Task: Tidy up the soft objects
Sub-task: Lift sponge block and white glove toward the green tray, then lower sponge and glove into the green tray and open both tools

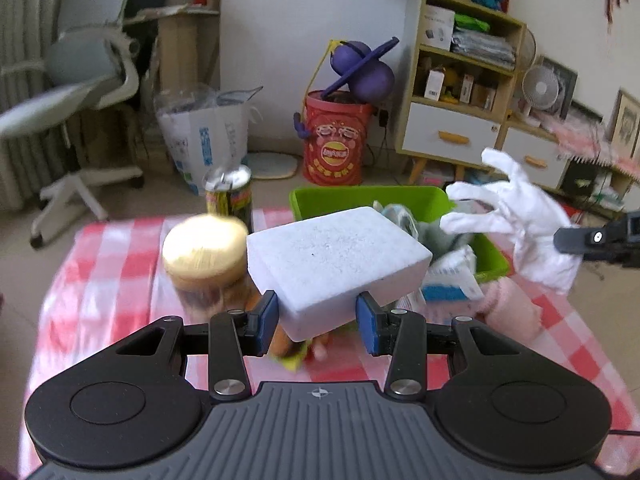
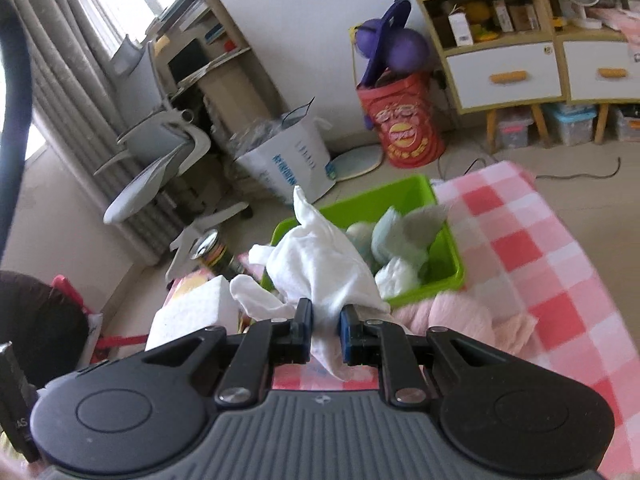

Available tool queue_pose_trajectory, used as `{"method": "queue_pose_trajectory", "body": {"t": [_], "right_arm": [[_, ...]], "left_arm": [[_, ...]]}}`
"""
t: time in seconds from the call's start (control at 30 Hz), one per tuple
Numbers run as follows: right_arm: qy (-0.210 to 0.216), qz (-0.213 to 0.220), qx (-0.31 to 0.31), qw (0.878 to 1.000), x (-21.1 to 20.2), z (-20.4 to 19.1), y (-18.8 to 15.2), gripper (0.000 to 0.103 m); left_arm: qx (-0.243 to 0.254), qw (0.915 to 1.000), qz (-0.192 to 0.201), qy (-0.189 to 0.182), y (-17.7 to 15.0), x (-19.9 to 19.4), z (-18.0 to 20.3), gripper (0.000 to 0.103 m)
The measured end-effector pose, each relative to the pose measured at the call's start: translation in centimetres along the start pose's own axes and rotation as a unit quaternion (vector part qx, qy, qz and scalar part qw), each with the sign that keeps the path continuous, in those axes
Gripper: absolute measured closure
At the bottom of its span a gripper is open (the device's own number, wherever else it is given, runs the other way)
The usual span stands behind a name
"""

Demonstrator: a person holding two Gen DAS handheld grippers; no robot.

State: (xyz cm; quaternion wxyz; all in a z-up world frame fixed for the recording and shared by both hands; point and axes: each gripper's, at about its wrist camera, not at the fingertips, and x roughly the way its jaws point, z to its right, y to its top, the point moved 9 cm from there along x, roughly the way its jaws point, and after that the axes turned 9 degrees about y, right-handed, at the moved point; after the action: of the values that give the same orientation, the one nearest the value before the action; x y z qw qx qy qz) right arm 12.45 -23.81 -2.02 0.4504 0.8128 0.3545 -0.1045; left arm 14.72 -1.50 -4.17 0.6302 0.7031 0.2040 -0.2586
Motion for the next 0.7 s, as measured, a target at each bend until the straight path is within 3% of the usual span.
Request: {"method": "queue_pose_trajectory", "body": {"t": [0.13,0.37,0.7], "right_arm": [[-0.015,0.011,-0.009,1.0,1.5,0.8,2.3,0.103],[-0.023,0.017,-0.037,0.999,5.7,2.3,6.0,0.103],[-0.045,-0.037,-0.129,0.99,12.8,5.5,8.8,0.103]], "left_arm": [[0.068,0.9968,0.005,0.041,2.0,2.7,1.9,0.06],[0.17,0.9824,0.0,0.078,4.6,7.8,4.4,0.06],[0.314,0.9437,-0.036,0.099,4.7,13.6,6.3,0.06]]}}
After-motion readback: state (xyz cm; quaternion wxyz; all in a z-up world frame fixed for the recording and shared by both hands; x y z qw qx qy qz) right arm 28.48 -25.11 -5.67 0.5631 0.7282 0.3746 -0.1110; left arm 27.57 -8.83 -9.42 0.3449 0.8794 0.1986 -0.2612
